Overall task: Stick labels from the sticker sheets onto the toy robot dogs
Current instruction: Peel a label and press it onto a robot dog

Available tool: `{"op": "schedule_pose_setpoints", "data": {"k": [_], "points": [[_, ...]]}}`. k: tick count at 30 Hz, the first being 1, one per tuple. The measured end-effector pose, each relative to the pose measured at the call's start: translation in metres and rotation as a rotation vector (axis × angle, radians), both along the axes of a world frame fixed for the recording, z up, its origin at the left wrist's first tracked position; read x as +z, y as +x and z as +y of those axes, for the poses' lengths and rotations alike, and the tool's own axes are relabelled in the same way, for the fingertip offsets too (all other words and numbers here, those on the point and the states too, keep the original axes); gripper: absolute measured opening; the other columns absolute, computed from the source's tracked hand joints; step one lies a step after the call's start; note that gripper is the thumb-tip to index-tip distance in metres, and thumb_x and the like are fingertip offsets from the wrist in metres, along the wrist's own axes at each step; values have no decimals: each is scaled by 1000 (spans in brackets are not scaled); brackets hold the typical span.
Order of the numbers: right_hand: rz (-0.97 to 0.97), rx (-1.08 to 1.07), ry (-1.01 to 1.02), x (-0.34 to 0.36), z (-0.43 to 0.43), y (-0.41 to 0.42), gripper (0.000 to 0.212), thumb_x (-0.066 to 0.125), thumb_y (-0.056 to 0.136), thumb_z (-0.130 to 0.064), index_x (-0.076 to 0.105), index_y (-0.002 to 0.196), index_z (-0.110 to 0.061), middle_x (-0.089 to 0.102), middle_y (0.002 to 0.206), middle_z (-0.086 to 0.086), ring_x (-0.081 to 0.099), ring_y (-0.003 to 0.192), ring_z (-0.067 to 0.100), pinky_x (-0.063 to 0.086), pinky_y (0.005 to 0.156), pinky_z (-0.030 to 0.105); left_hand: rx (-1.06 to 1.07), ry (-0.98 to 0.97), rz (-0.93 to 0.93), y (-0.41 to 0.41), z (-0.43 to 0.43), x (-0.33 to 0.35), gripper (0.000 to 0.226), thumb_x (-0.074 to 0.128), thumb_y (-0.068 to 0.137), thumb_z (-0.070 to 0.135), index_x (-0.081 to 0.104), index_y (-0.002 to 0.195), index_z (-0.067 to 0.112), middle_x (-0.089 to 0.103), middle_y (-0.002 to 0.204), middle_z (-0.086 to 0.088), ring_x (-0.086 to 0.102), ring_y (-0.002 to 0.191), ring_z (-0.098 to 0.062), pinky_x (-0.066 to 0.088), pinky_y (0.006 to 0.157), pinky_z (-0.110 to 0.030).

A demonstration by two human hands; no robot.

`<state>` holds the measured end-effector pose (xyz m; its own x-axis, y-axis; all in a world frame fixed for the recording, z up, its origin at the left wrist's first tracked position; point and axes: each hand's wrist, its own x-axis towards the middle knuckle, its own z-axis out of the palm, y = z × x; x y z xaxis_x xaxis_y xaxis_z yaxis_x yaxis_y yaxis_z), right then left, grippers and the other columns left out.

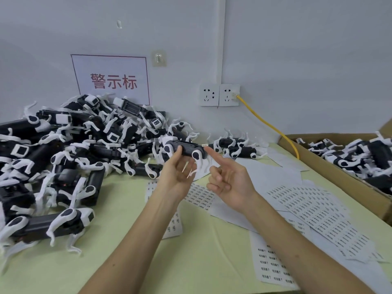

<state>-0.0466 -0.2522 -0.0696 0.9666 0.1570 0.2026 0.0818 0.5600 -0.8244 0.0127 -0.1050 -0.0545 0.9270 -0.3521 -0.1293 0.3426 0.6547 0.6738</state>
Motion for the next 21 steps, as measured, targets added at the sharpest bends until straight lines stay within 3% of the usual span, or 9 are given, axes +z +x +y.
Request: {"op": "schedule_pose_setpoints", "data": {"k": [2, 4, 7, 8, 10, 13, 15, 19, 21], "points": [[-4, 7, -5, 0, 2, -1, 78, 88, 60, -40, 68, 134, -26, 46, 54, 0, 21, 41, 12, 39, 49, 25, -3, -40, 9, -5, -10, -2, 15, 72, 94, 33, 69, 86, 20, 71, 76, 9, 65, 78, -11, 47, 81, -29], [-6, 17, -25, -1, 4, -1, 71, 86, 65, -39, 69, 133, -26, 46, 54, 0, 21, 41, 12, 36, 50, 24, 0, -92, 18, -9, -18, -6, 15, 72, 94, 33, 70, 90, 18, 71, 80, 9, 64, 86, -12, 49, 96, -32], [1, 10, -67, -3, 8, 0, 53, 73, 80, -34, 69, 132, -25, 48, 54, 0, 20, 41, 12, 31, 51, 25, -47, -143, 72, -13, -23, -15, 20, 72, 94, 37, 72, 92, 17, 69, 110, 3, 62, 124, -21, 39, 117, -44], [7, 4, -96, -4, 9, 1, 47, 67, 85, -32, 69, 131, -24, 48, 54, 0, 18, 42, 12, 33, 51, 25, -66, -138, 80, -14, -23, -17, 22, 72, 94, 39, 74, 88, 17, 70, 117, 1, 62, 128, -24, 44, 112, -47], [16, 1, -174, -6, 12, 1, 41, 59, 93, -31, 69, 132, -26, 49, 56, 0, 16, 44, 14, 36, 52, 25, -83, -87, 52, -15, -21, -19, 30, 71, 93, 45, 79, 79, 20, 76, 108, -1, 72, 110, -30, 58, 84, -47], [48, -29, -280, -9, 17, 1, 36, 55, 97, -37, 69, 130, -33, 52, 62, -2, 20, 42, 11, 38, 52, 23, -73, -36, 27, -17, -16, -17, 33, 68, 93, 52, 77, 98, 21, 76, 97, -4, 78, 75, -30, 58, 52, -38], [73, -49, -283, -11, 21, 0, 36, 58, 95, -42, 69, 130, -37, 52, 66, -2, 22, 41, 9, 36, 52, 23, -67, -32, 31, -19, -14, -16, 36, 67, 93, 54, 72, 107, 22, 75, 100, -4, 78, 71, -27, 56, 47, -36], [97, -60, -151, -14, 24, 0, 37, 59, 94, -38, 69, 129, -37, 51, 68, -3, 21, 42, 11, 32, 54, 26, -73, -94, 13, -21, -16, -14, 30, 68, 93, 51, 78, 85, 24, 80, 88, 1, 77, 70, -22, 58, 49, -35], [107, -65, -95, -14, 23, 0, 37, 58, 93, -34, 70, 128, -35, 50, 68, -2, 18, 44, 12, 29, 55, 27, -71, -72, 5, -20, -16, -16, 27, 69, 93, 50, 73, 89, 24, 81, 95, 1, 66, 73, -21, 57, 53, -30]]}}
